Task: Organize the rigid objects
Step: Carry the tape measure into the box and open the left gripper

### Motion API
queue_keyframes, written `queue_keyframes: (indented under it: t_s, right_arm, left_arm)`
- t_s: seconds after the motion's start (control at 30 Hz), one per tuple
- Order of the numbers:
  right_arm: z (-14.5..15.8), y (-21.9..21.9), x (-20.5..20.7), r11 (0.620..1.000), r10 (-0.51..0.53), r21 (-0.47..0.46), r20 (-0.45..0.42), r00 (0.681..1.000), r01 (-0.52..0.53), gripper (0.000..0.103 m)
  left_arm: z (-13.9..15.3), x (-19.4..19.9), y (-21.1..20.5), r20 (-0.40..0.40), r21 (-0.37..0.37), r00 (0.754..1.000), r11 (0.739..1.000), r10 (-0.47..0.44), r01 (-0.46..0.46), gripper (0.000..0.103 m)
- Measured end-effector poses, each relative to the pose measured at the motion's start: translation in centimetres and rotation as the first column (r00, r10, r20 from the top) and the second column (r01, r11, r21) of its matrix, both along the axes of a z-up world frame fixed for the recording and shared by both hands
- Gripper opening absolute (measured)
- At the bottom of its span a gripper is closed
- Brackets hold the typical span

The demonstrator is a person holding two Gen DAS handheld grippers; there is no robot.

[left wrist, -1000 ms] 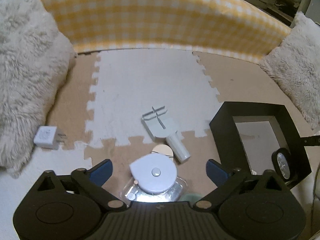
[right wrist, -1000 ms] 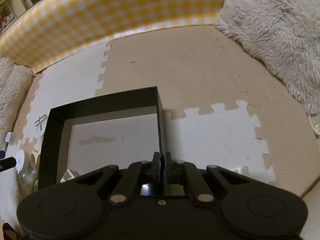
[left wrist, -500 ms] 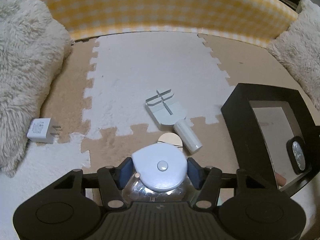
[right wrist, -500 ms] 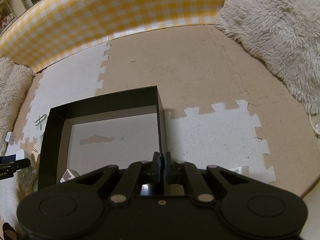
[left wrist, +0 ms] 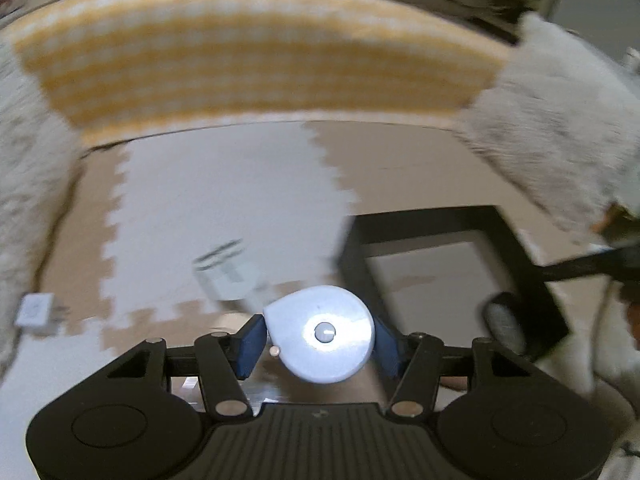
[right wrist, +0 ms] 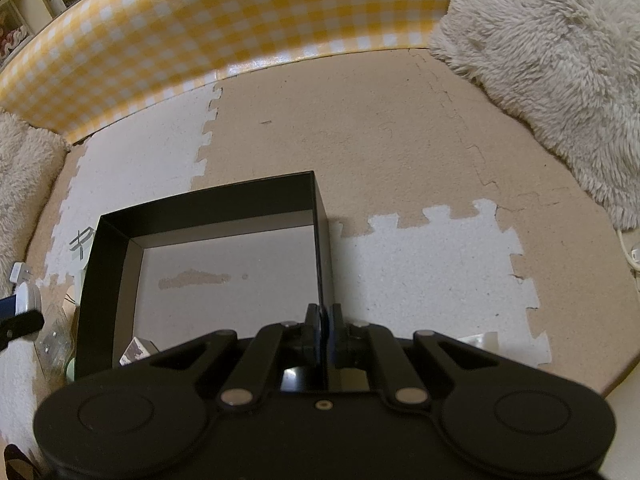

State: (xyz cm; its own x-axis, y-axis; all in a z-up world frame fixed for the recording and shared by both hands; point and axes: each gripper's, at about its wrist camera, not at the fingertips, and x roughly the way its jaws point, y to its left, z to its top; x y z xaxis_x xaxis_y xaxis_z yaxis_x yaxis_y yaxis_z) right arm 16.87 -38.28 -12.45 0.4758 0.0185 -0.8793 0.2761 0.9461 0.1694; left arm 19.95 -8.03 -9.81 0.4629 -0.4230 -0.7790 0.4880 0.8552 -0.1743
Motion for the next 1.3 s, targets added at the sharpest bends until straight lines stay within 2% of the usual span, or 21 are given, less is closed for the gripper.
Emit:
queue_keyframes:
  t_s: [0.17,0.33,0.57,0.9,0.93,1.07,1.3]
  right_arm:
    - [-0.1,0.2,0.1,1.000,0.005,-0.010,-0.003,1.000,-0.005,0.005]
    - [-0.1,0.2,0.1,1.000,0.006,-0.012,-0.004,1.000,-0.006,0.005]
    - [-0.1,0.2,0.1,1.000,0.007,-0.014,-0.004,1.000,-0.007,0.005]
    - [-0.1,0.2,0.1,1.000,0.007,-0.013,-0.005,1.000,-0.007,0.005]
    - [-0.1,0.2,0.1,1.000,0.007,-0.014,-0.007,1.000,-0.007,0.005]
    - [-0.1,0.3,0.1,1.000,0.009,-0.015,-0.011,1.000,-0.009,0.005]
    - [-0.1,0.3,0.1,1.000,0.011,-0.016,-0.011,1.000,-0.011,0.005]
  left_arm:
    - [0.4,-1.8,-3.5,-0.019,-0.068,0.997,0.995,-0.080,0.079,0.058]
    - [-0.5,-3.0,-7.8,-0.083,-0.124,0.986,0.983,-0.147,0.136,0.058]
    - [-2.9,-3.6,-11.6,-0.112,-0.108,0.979,0.981,-0.173,0.161,0.058]
    - [-5.0,-3.0,-13.0,-0.139,-0.080,0.977,0.986,-0.159,0.149,0.059]
    - [-5.0,-3.0,-13.0,-0.139,-0.079,0.978,0.986,-0.154,0.144,0.060]
    - [-5.0,-2.8,-12.7,-0.163,-0.099,0.976,0.987,-0.144,0.129,0.074]
    - [-4.5,-3.1,-12.8,-0.167,-0.093,0.975,0.986,-0.150,0.136,0.082]
